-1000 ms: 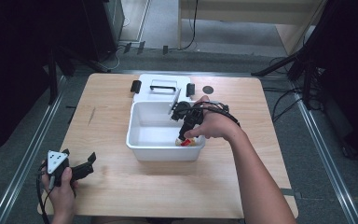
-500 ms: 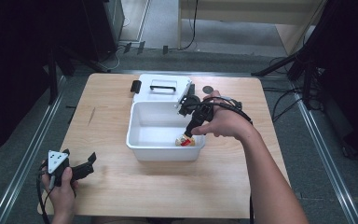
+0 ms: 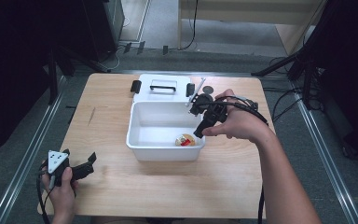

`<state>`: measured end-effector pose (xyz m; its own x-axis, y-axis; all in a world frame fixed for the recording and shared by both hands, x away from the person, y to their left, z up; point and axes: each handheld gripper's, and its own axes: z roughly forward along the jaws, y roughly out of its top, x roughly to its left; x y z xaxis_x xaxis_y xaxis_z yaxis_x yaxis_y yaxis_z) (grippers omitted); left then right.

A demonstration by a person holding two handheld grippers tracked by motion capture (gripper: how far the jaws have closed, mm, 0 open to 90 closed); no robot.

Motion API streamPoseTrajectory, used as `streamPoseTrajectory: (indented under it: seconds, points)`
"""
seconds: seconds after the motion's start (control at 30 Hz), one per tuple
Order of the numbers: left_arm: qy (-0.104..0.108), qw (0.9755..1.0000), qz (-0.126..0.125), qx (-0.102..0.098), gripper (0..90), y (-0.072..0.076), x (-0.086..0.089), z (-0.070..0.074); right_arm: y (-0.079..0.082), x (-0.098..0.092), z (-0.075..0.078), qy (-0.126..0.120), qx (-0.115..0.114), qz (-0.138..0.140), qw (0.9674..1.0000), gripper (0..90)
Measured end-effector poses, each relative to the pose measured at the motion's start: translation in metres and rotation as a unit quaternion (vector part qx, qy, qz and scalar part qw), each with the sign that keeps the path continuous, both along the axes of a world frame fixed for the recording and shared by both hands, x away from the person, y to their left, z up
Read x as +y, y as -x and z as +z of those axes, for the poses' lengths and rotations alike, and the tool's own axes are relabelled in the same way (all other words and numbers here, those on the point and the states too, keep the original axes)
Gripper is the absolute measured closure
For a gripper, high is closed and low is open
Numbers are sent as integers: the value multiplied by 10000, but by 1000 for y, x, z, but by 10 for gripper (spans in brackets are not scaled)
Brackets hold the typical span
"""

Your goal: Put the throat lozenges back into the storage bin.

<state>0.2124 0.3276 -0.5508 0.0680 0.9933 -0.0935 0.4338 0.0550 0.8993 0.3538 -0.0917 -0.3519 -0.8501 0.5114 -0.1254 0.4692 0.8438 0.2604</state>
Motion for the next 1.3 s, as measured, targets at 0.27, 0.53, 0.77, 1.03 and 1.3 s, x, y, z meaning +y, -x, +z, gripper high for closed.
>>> streamPoseTrajectory:
  seconds: [0.27, 0.53, 0.77, 1.03, 1.3]
  points:
    - [12, 10000, -18, 2, 0, 0, 0, 0, 7, -24, -2, -68, -43, -209, 9998, 237]
    - [39, 10000, -19, 22, 0, 0, 1, 0, 12, -49, -11, -98, -16, -432, 9990, 219]
    - [30, 10000, -18, 31, 0, 0, 0, 0, 17, -81, -30, -128, 15, -725, 9973, 188]
    - [57, 10000, -7, 46, 0, 0, 1, 0, 25, -112, -50, -222, -148, -1217, 9922, 135]
    - [89, 9999, 8, 48, 0, 0, 2, 0, 34, -138, -77, -642, -261, -1692, 9831, 17]
